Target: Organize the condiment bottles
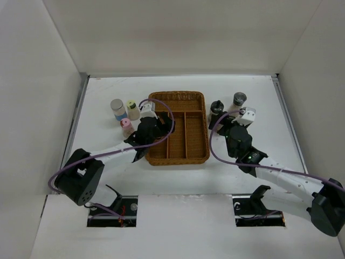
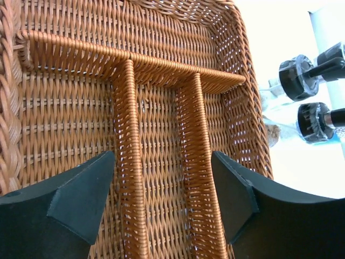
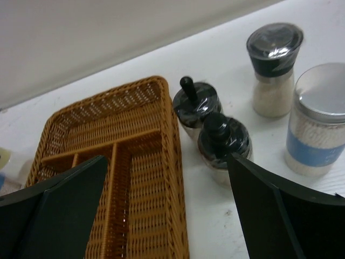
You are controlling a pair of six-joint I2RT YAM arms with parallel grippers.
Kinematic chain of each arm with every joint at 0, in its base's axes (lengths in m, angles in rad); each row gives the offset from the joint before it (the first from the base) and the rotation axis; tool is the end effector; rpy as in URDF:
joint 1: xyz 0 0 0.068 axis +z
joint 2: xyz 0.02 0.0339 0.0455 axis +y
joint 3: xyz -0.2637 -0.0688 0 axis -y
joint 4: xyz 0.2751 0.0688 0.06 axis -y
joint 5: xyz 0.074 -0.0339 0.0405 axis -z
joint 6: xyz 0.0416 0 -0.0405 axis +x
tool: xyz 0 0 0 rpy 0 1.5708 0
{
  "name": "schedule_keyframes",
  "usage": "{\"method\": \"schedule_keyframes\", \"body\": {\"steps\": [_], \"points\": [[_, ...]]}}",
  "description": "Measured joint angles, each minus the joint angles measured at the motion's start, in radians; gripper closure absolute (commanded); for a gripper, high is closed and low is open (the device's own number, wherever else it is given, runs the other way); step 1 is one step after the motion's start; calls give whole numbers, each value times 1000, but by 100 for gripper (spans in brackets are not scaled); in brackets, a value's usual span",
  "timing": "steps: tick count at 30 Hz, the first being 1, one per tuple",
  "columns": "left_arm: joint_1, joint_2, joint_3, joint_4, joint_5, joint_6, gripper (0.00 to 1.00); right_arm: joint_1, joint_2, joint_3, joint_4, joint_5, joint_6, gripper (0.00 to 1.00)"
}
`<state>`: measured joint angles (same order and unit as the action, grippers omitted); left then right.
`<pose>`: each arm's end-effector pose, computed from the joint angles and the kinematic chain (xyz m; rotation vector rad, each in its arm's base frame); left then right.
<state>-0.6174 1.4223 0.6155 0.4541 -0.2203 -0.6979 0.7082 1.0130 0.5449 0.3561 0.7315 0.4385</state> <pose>0.2680 -0.1791 0.1776 -0.2308 1.9594 -0.6665 0.2135 0.1463 0.2549 0.3217 1.6289 0.2562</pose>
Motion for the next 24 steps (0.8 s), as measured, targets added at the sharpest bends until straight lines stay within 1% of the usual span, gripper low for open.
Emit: {"method": "schedule_keyframes", "body": {"steps": [2,6,7,8,9,10,11,12,13,14,15,16,17,18,20,22,24], "points": [[2,-19,0,-16,0,0,29,7,10,-17,12,-14,7,0],[14,-91,-2,-34,-4,14,39,8,24,-38,32,-53,26,0],[21,-116,-4,-37,-10,19,42,8,27,-39,34,-60,33,0],[28,-145,-5,-43,-18,26,48,8,28,-39,39,-71,38,9],[35,-171,-5,-51,-27,31,56,8,28,-39,42,-82,42,29],[43,-201,-5,-65,-41,38,68,8,28,-40,47,-99,48,54],[52,-232,-5,-80,-60,45,78,9,28,-42,53,-116,50,71],[61,-262,-5,-100,-82,53,84,13,28,-45,60,-132,56,82],[70,-293,-5,-125,-105,61,87,16,28,-48,63,-146,63,88],[80,-321,-5,-153,-127,66,87,21,28,-50,64,-162,69,91],[92,-352,-5,-189,-153,72,86,27,28,-52,64,-175,74,92],[106,-381,-5,-229,-182,76,82,27,29,-52,64,-188,77,91],[122,-409,-5,-272,-211,82,74,29,34,-52,65,-200,79,89],[138,-435,-5,-317,-243,89,64,32,40,-52,66,-212,80,85],[174,-479,-5,-401,-301,98,40,33,66,-52,69,-236,82,75],[216,-512,-5,-479,-346,101,30,34,103,-51,71,-255,82,65],[253,-522,-5,-540,-378,106,26,34,140,-50,70,-273,82,55]]}}
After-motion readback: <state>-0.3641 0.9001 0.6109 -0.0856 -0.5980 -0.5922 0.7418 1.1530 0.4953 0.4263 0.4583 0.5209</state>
